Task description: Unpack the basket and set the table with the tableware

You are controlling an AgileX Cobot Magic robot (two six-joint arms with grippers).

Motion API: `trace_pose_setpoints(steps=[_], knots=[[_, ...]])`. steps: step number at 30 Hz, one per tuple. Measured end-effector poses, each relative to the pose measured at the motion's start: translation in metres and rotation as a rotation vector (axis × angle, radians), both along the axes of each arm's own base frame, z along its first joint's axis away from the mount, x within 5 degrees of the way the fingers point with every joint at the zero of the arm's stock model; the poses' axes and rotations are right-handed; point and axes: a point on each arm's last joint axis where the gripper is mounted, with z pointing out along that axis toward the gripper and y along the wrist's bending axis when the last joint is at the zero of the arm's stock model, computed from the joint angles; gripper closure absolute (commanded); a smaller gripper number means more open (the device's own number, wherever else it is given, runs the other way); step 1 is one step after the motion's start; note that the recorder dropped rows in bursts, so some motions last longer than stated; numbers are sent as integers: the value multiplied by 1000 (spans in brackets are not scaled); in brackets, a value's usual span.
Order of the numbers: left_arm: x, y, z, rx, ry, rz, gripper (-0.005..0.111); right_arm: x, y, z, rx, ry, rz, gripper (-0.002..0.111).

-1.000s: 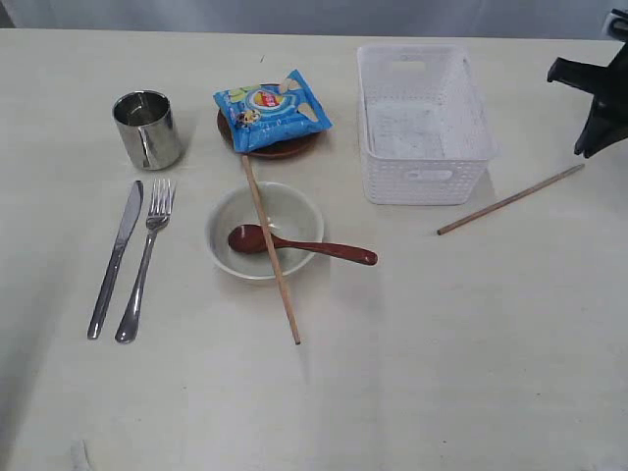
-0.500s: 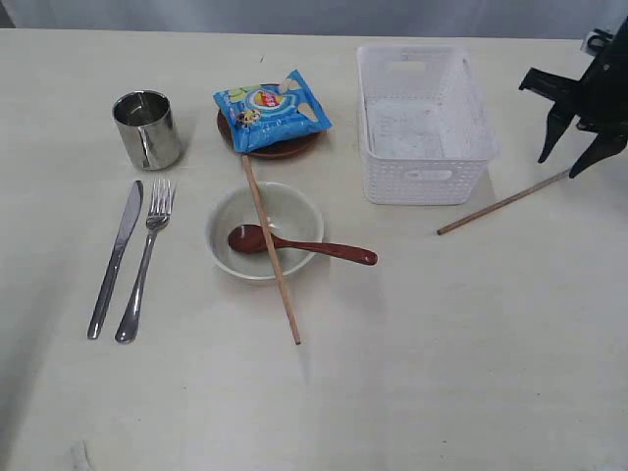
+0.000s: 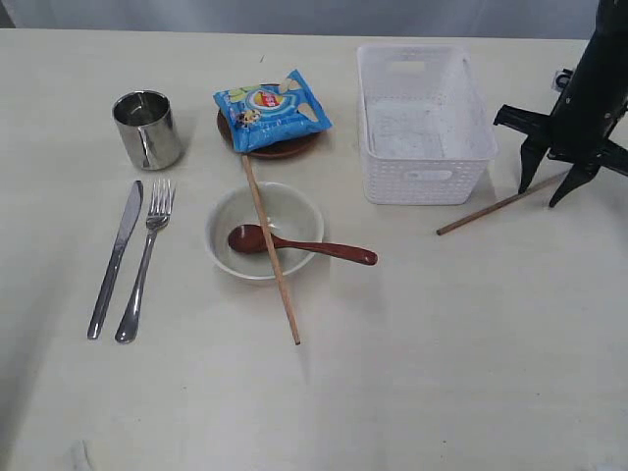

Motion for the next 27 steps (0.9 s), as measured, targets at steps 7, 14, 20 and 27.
trace_pose_setpoints(steps=[7,14,20,27], knots=[[0,0,0,0,0,0,107,2,0,-5,-2,-10,-3,69],[0,0,0,0,0,0,107,4,0,-7,3,-11,-6,97],[0,0,0,0,0,0,107,5,-4,-8,-35,-15,27,109],[0,0,0,0,0,0,107,4,-17,-7,-58,-17,148,109]])
